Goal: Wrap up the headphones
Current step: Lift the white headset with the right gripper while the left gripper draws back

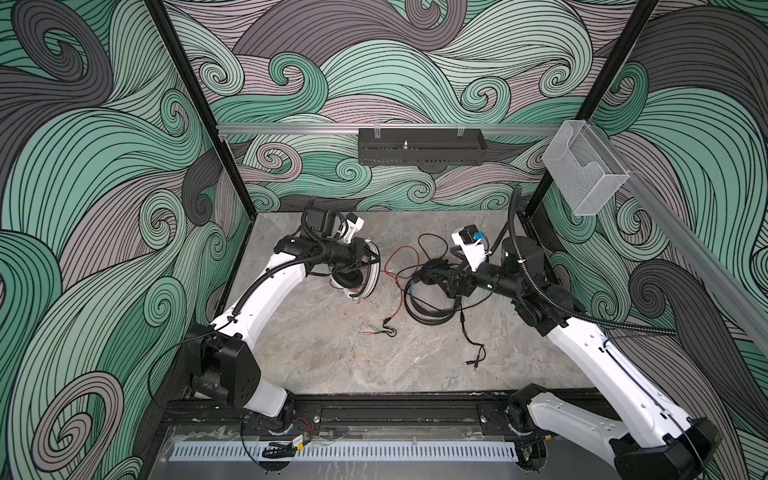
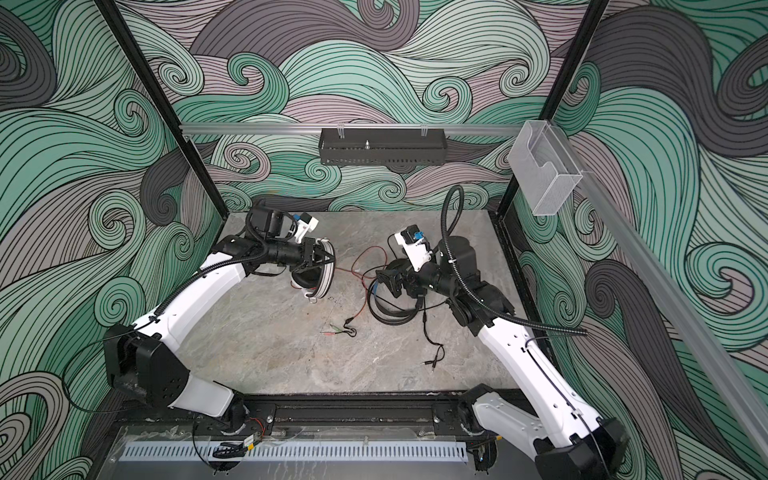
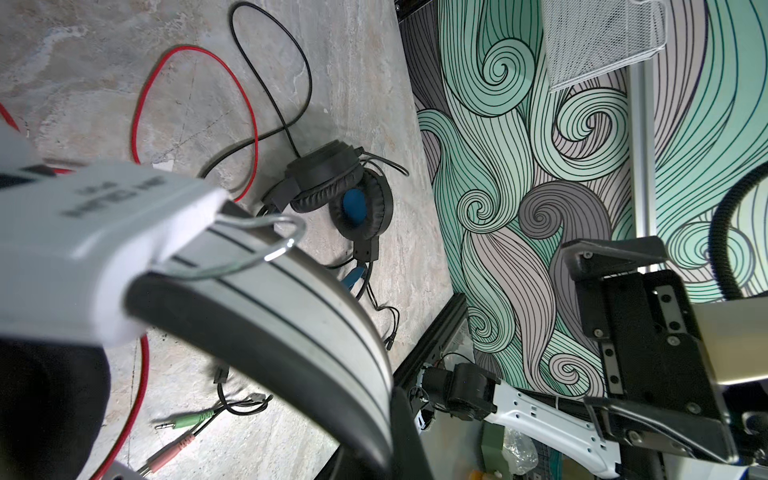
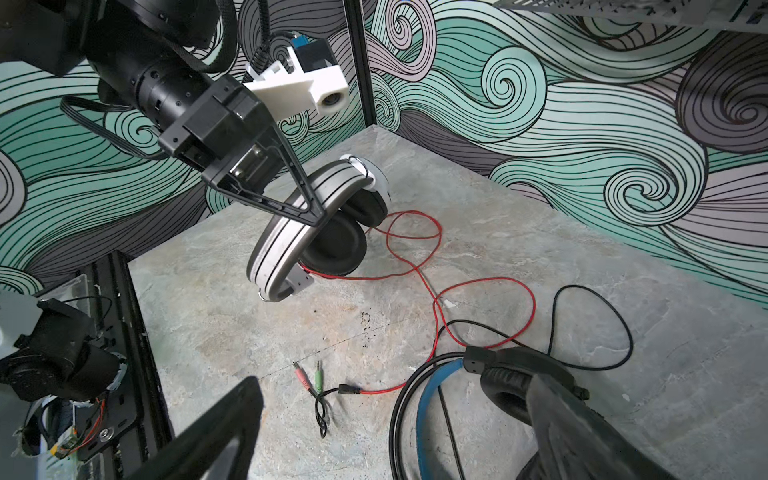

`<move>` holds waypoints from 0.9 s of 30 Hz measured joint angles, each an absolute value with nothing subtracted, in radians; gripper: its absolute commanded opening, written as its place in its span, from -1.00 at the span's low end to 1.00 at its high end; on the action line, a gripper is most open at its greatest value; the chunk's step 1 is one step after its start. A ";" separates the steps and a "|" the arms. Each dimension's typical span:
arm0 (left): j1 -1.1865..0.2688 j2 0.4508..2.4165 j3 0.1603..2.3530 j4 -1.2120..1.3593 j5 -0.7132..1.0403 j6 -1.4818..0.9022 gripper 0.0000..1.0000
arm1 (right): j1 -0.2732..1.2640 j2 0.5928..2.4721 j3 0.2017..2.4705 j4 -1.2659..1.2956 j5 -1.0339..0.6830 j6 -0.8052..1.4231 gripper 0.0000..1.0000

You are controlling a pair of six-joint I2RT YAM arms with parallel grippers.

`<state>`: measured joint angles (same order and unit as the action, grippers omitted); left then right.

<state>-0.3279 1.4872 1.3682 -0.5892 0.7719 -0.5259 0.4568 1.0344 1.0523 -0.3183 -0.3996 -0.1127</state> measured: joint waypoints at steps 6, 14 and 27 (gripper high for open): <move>-0.315 1.451 1.368 -0.573 0.813 -0.591 -1.00 | 0.459 1.030 1.047 -0.287 -0.400 -0.170 0.99; -0.315 1.352 1.327 -0.374 0.822 -0.812 -1.00 | 0.492 1.026 1.013 -0.187 -0.436 -0.045 0.99; -0.417 1.348 1.316 -0.278 0.607 -1.082 -1.00 | 0.549 1.139 1.015 -0.056 -0.615 0.171 0.99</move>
<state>-0.4168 1.3483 1.3159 -0.2775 0.6075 -1.0817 0.5488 1.1389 1.0145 -0.0559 -0.6147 0.1715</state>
